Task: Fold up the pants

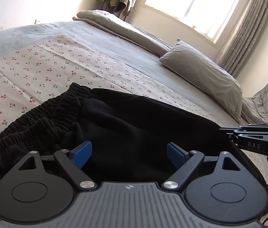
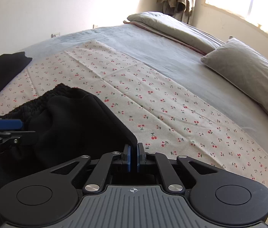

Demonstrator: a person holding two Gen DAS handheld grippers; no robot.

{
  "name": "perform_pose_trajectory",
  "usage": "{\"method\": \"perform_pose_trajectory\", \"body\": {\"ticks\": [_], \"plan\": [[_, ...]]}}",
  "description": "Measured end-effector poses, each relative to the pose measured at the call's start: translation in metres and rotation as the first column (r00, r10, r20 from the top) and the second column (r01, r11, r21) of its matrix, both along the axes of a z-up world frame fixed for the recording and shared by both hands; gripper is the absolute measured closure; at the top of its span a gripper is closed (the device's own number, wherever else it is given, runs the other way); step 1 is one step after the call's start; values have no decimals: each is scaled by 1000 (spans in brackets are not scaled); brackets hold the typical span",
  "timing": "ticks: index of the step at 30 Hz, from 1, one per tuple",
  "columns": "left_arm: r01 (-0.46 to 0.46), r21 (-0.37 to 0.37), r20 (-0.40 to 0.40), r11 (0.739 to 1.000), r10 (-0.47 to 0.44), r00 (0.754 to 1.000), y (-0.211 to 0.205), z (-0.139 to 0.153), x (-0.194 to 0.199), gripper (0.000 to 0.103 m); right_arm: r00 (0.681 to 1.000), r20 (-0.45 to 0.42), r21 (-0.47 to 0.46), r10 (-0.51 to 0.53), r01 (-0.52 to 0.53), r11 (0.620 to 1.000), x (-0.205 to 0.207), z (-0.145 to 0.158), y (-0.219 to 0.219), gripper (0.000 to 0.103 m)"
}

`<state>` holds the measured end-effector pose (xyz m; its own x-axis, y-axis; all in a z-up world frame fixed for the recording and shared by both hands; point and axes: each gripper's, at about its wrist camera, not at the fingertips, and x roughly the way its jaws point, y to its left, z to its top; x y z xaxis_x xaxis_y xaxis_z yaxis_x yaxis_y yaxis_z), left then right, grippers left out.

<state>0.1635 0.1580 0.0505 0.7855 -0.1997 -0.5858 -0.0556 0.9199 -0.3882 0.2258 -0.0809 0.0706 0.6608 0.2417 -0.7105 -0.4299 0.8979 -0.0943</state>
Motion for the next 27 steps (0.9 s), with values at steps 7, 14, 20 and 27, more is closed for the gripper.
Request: {"method": "perform_pose_trajectory", "body": {"ticks": [7,14,20,27], "plan": [[100,-120,48,988,-95,994,9,2,-27,14,995,63,-33,79,-77,997,-99,1,36,98],[144,-92,2,985,-144,990,-2,-12,-36,15,997,12,-61,80,-79,995,-154,-61,65,98],[176,-17,-15,984,-177,984,-25,-16,-33,17,1000,-19,-55,19,-20,998,-145,-105,68,97],[137,246,22,960,-147,989,-54,-5,-21,20,997,-67,57,-45,49,997,-141,-75,32,71]]}}
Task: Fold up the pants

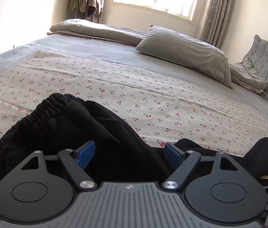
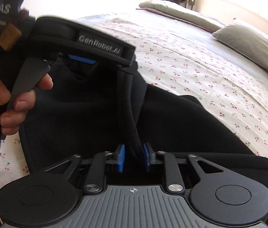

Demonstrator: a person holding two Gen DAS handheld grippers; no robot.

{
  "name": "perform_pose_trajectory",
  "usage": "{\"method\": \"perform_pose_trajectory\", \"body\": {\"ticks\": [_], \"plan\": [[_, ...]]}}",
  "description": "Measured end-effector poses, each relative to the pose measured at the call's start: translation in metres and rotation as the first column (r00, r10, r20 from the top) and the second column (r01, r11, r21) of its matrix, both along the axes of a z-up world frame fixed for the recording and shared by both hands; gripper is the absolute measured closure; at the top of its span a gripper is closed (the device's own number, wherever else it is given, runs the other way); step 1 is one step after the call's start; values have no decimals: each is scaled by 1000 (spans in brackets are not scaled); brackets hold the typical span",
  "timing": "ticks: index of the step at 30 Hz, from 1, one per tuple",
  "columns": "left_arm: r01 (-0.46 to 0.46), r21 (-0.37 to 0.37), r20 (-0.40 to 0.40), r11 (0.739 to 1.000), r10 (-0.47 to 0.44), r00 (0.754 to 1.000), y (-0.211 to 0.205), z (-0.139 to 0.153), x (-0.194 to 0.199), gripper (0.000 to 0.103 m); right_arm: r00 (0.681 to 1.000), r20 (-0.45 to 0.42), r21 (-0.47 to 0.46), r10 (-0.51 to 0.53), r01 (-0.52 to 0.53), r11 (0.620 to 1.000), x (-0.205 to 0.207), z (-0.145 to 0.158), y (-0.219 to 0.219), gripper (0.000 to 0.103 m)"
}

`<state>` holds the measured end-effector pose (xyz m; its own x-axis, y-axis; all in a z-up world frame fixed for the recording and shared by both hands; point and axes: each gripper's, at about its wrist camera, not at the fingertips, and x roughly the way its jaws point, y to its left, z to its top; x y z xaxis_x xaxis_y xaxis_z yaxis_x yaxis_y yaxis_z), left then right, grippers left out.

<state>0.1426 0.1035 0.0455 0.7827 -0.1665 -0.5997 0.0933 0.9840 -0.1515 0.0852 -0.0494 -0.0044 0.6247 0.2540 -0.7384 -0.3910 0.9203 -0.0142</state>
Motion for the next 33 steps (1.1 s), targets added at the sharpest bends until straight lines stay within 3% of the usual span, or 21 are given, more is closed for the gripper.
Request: {"method": "perform_pose_trajectory", "body": {"ticks": [3,6,9,13,16,19,20,21,22,24,28,33], "plan": [[-32,6,1,999,32,1000,1,2,17,20,993,12,29,-115,115,993,9,18,-39,40],[-59,-47,-29,997,57,998,3,-2,34,20,962,27,6,-272,272,962,26,28,-84,39],[-90,-44,-57,995,87,995,-1,-9,48,22,885,-3,24,-465,465,885,51,29,-138,39],[-159,47,-69,986,162,984,-11,-16,54,35,739,-59,-1,-671,672,741,70,10,-197,38],[-172,109,-67,979,179,982,-14,-20,54,50,636,-117,-23,-763,766,643,77,-19,-226,38],[-190,108,-55,976,197,979,-10,-18,52,74,572,-135,-31,-809,814,581,83,-40,-237,39],[-196,99,-51,976,201,978,-8,-16,51,83,563,-119,-24,-818,822,569,82,-43,-237,41],[-201,87,-44,976,206,978,-6,-12,49,86,555,-104,-29,-825,828,560,82,-43,-236,54],[-203,75,-37,976,206,978,-4,-10,48,88,556,-75,-51,-828,827,560,78,-37,-234,78],[-205,44,-25,978,206,978,1,-5,43,89,568,-50,-65,-821,819,571,76,-32,-235,101],[-207,-65,4,976,208,978,19,8,28,90,541,-3,62,-841,839,540,46,-3,-249,103],[-181,-166,32,969,188,982,48,23,-3,90,546,130,156,-827,813,561,-19,45,-245,103]]}}
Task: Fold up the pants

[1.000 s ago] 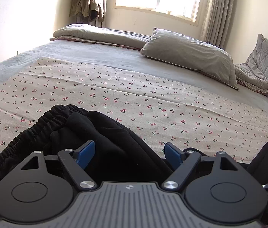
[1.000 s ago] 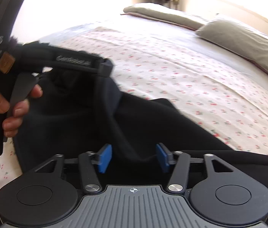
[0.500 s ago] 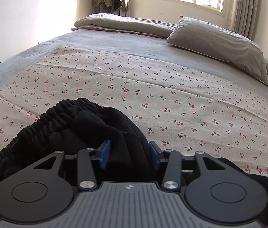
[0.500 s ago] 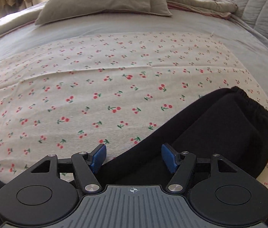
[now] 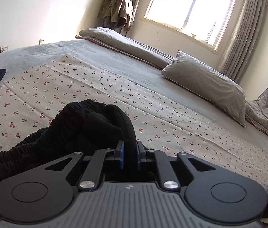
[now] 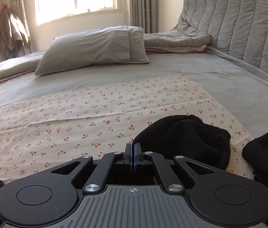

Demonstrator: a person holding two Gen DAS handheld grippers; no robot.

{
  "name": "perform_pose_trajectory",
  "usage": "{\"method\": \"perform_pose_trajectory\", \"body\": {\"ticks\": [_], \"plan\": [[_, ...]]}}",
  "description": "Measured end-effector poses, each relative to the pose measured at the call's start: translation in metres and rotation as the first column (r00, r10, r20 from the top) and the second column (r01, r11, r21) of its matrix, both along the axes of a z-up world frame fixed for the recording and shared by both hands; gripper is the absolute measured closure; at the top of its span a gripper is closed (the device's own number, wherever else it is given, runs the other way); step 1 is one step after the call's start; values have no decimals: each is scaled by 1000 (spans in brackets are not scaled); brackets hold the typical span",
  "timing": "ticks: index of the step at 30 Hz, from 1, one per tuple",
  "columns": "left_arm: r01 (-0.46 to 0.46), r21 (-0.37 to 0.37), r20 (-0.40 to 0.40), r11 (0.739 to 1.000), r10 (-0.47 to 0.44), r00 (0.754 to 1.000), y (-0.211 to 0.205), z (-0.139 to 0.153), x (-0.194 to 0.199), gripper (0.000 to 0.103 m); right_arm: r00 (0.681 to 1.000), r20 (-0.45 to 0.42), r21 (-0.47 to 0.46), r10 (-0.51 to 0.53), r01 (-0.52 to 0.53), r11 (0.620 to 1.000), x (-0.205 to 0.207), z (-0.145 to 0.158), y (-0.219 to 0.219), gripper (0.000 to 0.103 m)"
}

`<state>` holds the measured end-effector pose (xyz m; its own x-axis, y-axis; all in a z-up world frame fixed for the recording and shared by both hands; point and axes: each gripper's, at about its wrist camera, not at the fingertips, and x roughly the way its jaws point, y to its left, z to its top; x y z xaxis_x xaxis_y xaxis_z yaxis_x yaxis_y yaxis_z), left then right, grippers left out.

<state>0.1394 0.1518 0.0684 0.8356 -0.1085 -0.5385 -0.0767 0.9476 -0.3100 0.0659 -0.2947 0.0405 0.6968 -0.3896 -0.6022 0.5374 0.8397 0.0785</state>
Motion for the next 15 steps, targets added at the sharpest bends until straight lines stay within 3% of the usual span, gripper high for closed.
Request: {"method": "perform_pose_trajectory", "body": {"ticks": [3,7,15], "plan": [[25,-65,-3,998,-25,1000,18,0,-22,92,998,57,-19,37,-36,999,-44,19,4,103],[62,-150,-39,987,-68,997,38,-8,-49,93,994,52,-40,93,-91,995,-89,18,15,103],[103,-147,-177,984,-129,976,61,-48,-85,97,978,-98,-17,185,-187,982,-136,-30,30,103]]}}
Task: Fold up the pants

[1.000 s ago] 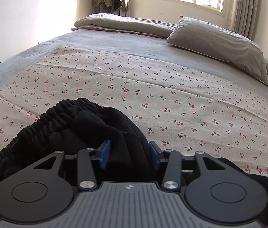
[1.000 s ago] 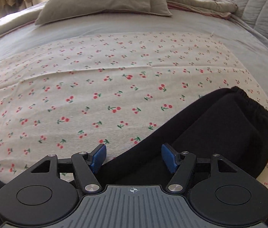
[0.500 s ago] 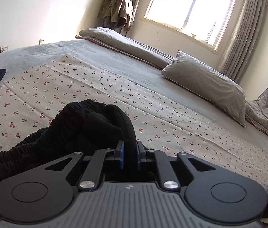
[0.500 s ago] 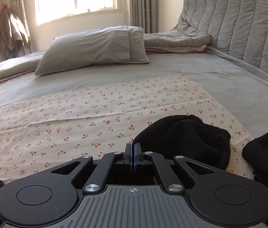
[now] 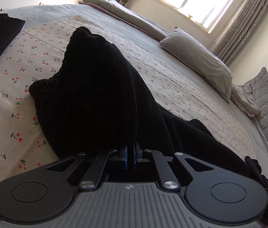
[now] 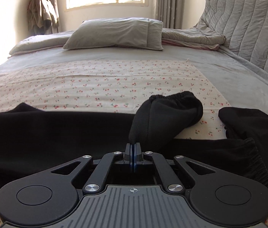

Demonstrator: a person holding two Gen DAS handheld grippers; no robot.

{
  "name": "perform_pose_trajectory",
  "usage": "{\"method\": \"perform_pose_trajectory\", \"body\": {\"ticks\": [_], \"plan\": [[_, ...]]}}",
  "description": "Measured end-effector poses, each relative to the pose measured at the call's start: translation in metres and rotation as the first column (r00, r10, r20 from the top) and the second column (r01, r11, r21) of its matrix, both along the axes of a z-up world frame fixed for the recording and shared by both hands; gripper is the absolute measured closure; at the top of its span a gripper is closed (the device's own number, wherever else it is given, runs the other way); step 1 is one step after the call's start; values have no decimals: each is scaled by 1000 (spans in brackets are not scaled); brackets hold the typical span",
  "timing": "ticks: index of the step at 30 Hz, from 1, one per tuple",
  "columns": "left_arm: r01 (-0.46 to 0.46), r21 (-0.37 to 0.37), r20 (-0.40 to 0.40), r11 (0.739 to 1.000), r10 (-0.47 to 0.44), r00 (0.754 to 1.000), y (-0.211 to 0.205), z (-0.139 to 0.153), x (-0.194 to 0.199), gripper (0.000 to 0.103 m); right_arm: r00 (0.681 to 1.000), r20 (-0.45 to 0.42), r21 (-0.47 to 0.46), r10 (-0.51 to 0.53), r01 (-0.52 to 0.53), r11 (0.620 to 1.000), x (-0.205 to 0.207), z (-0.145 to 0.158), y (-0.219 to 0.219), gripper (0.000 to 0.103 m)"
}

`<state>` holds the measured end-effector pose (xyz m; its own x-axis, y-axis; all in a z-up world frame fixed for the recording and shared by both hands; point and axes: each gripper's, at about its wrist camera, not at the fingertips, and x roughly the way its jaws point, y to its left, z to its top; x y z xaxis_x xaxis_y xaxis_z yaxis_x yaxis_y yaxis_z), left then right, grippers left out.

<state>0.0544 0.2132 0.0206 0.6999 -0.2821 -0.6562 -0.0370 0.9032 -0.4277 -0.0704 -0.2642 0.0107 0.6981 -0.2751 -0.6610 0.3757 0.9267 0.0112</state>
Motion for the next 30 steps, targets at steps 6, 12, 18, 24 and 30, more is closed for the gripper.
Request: {"method": "perform_pose_trajectory", "body": {"ticks": [6,12,18,24,30], "plan": [[22,-80,-74,997,-28,997,20,-29,-13,95,993,-112,-28,43,-47,999,-9,-34,7,93],[-21,-34,107,999,24,994,29,-4,-31,51,987,-35,-133,154,-158,978,-21,-19,30,19],[-88,-56,209,995,98,973,39,9,-23,30,902,53,-274,428,-399,875,-21,-10,83,12],[-150,-28,208,988,152,966,41,1,-16,31,742,-57,-393,668,-632,668,-6,-32,146,12],[-249,-46,194,967,253,948,51,-2,-12,56,683,-131,-458,719,-685,567,14,-54,181,14]]}}
